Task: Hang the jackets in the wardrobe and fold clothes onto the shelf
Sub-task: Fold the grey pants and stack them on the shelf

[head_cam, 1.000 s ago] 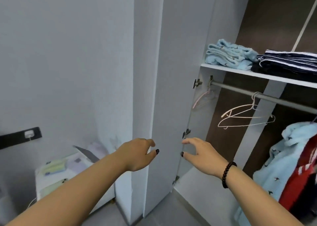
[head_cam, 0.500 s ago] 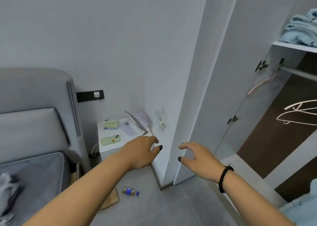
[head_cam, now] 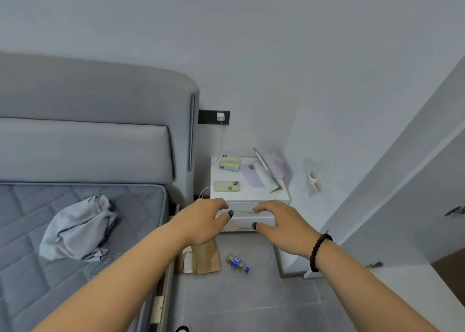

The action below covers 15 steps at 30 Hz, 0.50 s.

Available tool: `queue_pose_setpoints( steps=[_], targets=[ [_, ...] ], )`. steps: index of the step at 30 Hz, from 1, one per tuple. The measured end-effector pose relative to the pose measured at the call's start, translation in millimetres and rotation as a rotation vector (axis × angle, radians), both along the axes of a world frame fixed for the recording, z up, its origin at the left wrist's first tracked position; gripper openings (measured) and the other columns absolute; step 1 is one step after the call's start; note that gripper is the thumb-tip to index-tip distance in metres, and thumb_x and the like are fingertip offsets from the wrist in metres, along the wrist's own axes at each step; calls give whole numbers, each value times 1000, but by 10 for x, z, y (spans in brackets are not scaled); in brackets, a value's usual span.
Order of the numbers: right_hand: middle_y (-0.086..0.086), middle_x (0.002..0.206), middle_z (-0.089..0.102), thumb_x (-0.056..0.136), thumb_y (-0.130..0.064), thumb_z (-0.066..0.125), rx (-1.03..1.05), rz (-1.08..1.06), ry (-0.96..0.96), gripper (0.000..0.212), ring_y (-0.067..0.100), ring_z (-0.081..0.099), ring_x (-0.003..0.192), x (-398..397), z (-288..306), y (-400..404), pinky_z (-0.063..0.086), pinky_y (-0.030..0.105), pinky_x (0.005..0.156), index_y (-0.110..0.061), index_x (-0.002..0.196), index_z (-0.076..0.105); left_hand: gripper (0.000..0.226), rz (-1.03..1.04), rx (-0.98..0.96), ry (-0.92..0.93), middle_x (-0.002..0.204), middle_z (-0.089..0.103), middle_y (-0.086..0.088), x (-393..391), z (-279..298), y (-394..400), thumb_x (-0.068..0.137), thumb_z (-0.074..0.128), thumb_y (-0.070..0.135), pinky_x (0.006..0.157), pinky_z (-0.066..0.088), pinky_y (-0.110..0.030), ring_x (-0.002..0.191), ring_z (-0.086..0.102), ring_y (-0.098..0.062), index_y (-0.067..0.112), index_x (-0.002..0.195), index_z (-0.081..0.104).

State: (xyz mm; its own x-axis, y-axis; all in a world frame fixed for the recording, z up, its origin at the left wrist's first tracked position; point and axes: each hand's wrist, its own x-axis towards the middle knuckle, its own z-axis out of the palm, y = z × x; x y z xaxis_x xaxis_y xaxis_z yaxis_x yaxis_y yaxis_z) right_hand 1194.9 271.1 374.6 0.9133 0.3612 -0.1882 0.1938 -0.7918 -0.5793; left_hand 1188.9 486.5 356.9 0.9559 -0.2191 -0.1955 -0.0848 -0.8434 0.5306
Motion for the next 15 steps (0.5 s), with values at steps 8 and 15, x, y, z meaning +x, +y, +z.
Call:
queue_pose_setpoints(
  steps=[8, 15],
  targets=[
    [-8, 136, 46, 90, -25, 57, 19, 114, 57, 37, 7, 41, 126, 749, -360, 1068, 32, 19, 104, -25, 127, 52, 32, 154, -54, 109, 114, 64, 3, 583, -522, 1067, 98, 44, 34, 82, 45, -25, 97, 58, -11, 22, 126, 56],
    [-10, 129, 49, 90, -25, 56, 57, 125, 142, 34, 1, 45, 111, 1298, -1040, 1979, 32, 12, 92, -26, 124, 54, 29, 225, -74, 228, 125, 62, 0, 1026, -1166, 1955, 97, 48, 30, 92, 48, -26, 112, 59, -15, 21, 123, 57]
  ],
)
